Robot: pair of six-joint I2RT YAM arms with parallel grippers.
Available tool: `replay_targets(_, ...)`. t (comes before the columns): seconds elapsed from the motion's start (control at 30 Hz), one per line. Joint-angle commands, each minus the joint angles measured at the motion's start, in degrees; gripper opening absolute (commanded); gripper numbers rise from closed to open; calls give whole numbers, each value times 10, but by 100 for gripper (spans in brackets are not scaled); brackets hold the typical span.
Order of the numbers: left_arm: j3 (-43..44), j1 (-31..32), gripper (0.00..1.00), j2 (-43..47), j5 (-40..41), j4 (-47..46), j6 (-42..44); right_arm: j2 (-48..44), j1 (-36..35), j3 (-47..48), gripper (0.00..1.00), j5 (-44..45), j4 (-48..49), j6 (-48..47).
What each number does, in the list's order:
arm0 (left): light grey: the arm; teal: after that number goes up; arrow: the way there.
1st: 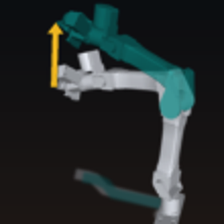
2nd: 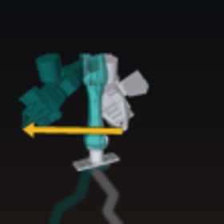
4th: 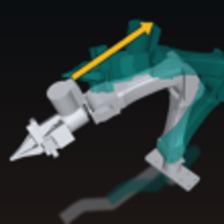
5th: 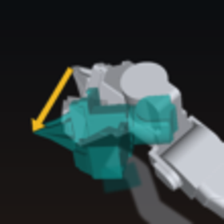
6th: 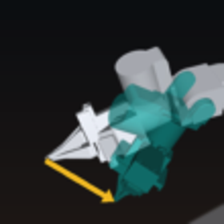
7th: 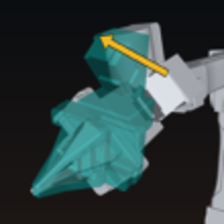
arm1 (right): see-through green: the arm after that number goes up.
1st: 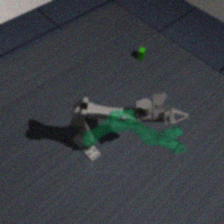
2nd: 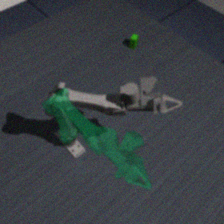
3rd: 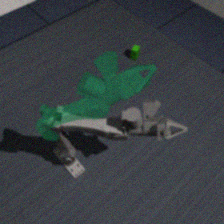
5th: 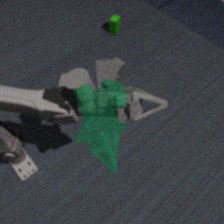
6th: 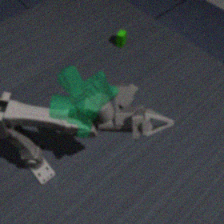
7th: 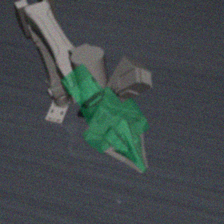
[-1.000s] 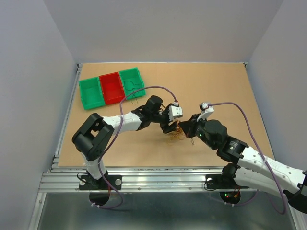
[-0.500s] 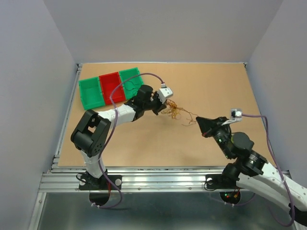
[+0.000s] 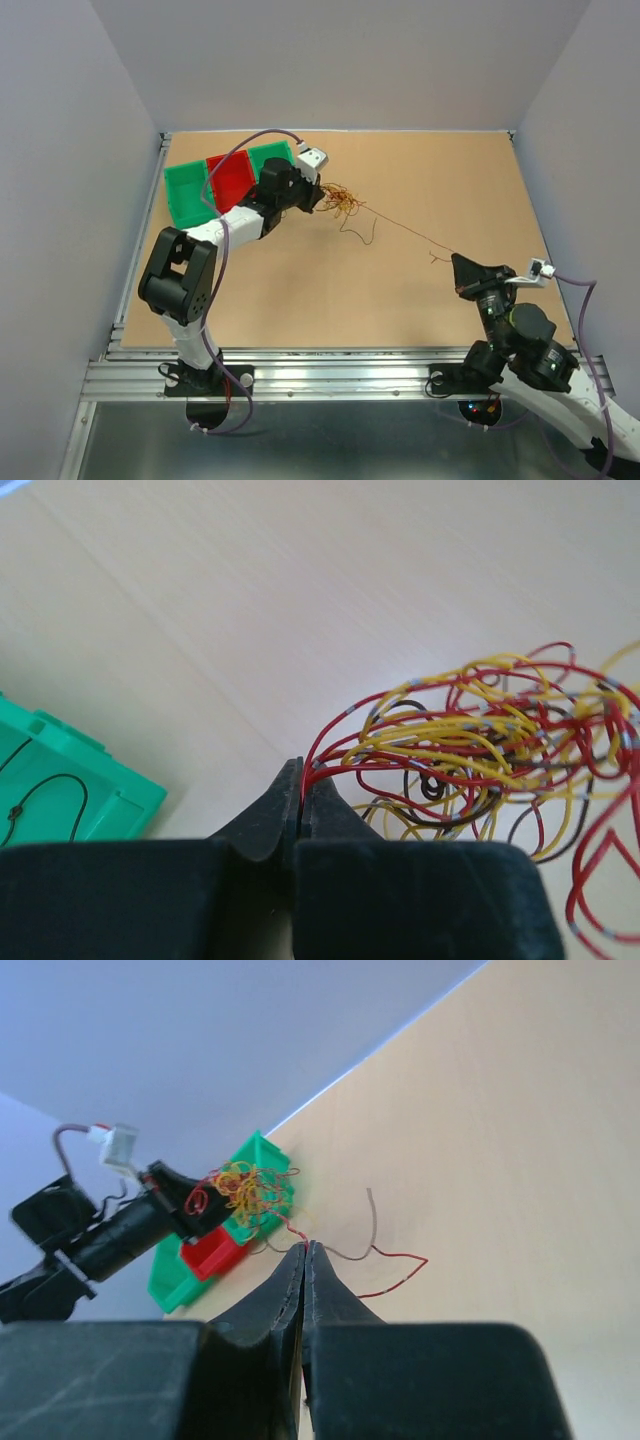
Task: Untangle the cables
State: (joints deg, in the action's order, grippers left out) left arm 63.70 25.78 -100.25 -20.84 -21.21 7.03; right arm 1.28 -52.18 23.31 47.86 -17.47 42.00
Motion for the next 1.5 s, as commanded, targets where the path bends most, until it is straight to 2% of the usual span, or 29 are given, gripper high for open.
replay_targets(0.0,-16,-11,0,73,-64,-30,11,40,-2,14,3,72,-4,5)
replay_targets(0.07,-22,-3,0,89,-80,-30,18,83,-1,19,10,72,-3,1)
replay_targets(0.1,-27,-2,0,104,-109,-29,30,140,-2,30,26,70,0,-5)
replay_targets(0.13,-29,1,0,110,-121,-21,34,171,-2,40,68,62,2,-8)
replay_targets(0.17,-31,4,0,118,-132,-16,41,202,-2,48,80,55,5,-12)
replay_targets(0.23,-38,11,0,141,-156,-1,63,310,-2,83,89,46,19,-26)
replay_targets(0.3,-43,34,0,160,-175,15,83,379,-2,110,89,16,67,-73)
replay_targets(0.37,-47,59,0,171,-172,41,125,452,-2,116,89,-32,119,-116)
replay_targets(0.4,-54,89,0,180,-167,48,139,468,-2,118,89,-53,148,-159)
replay_targets(0.43,-59,103,0,184,-145,53,147,481,-2,111,88,-78,217,-181)
replay_targets(0.47,-67,114,0,190,-134,53,161,496,-2,105,88,-133,251,-218)
replay_targets(0.53,-70,129,0,193,-127,56,164,506,-2,96,87,-174,326,-244)
replay_targets(0.67,-62,130,0,189,-137,69,162,508,-2,84,85,-196,389,-285)
replay_targets(0.73,-59,130,0,191,-167,78,167,520,-2,84,83,-201,413,-295)
replay_targets(0.8,-56,130,0,195,-186,88,168,542,-2,103,67,-200,398,-299)
replay_targets(0.83,-55,129,0,196,-188,91,170,547,-2,110,54,-199,392,-297)
replay_targets(0.87,-57,129,0,198,-191,93,171,551,-2,113,28,-196,387,-295)
replay_targets(0.9,-58,129,0,204,-189,93,172,551,-2,113,14,-183,385,-284)
replay_targets(0.93,-58,129,0,206,-180,93,174,549,-2,111,4,-172,381,-277)
replay_targets(0.97,-59,128,0,208,-168,80,158,539,-2,107,1,-156,380,-270)
replay_targets(1.07,-62,105,0,208,-88,29,95,508,-1,96,1,-34,337,-216)
replay_targets(1.1,-64,75,0,206,-50,14,72,496,-1,91,1,27,308,-184)
replay_targets(1.17,-63,32,0,203,-27,-22,3,447,-2,70,1,75,284,-155)
replay_targets(1.2,-56,-22,0,193,-11,-29,-22,424,-2,62,0,109,263,-131)
replay_targets(1.3,-32,-92,0,157,-14,-31,-104,332,-2,34,0,145,221,-100)
replay_targets(1.37,-22,-135,0,140,-27,-32,-127,284,-1,25,1,153,199,-92)
replay_targets(1.47,-12,-145,0,117,-39,-32,-136,194,-2,12,0,176,158,-83)
